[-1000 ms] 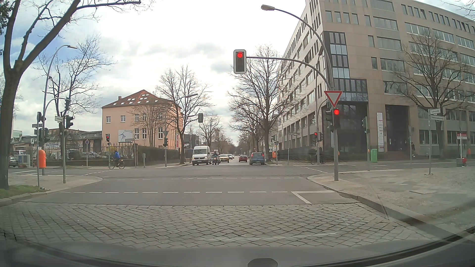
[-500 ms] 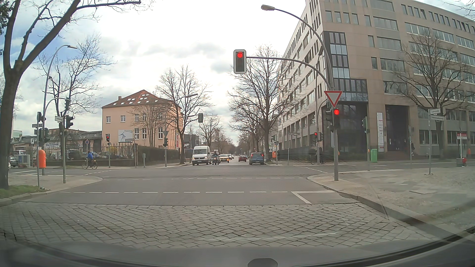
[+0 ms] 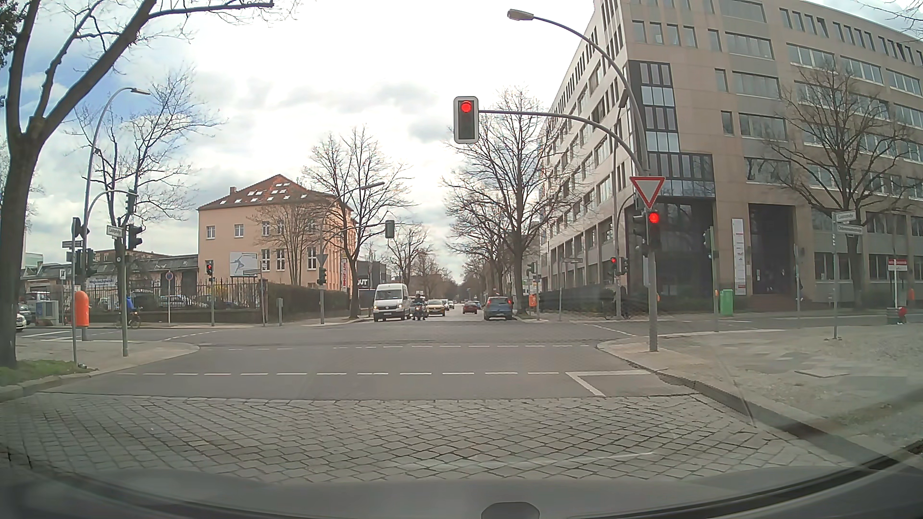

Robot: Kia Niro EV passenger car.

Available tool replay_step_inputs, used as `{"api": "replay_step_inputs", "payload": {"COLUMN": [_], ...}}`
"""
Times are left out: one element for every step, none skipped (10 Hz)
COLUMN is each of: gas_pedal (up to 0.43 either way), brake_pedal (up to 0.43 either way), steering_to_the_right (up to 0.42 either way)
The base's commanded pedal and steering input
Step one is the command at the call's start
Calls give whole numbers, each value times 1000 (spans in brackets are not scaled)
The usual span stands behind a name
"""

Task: Follow the waypoints while adhering to traffic rules and regulations

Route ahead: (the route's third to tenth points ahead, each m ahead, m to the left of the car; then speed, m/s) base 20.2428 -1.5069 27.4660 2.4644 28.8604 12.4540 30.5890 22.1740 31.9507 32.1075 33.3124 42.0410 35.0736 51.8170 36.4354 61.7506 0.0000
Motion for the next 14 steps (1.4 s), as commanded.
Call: {"api": "replay_step_inputs", "payload": {"gas_pedal": [0,0,0,0,0,0,0,0,0,0,0,0,0,0], "brake_pedal": [348,348,348,348,348,348,348,348,348,348,348,348,348,348], "steering_to_the_right": [-26,-26,-26,-26,-26,-26,-26,-26,-26,-26,-26,-26,-26,-26]}}
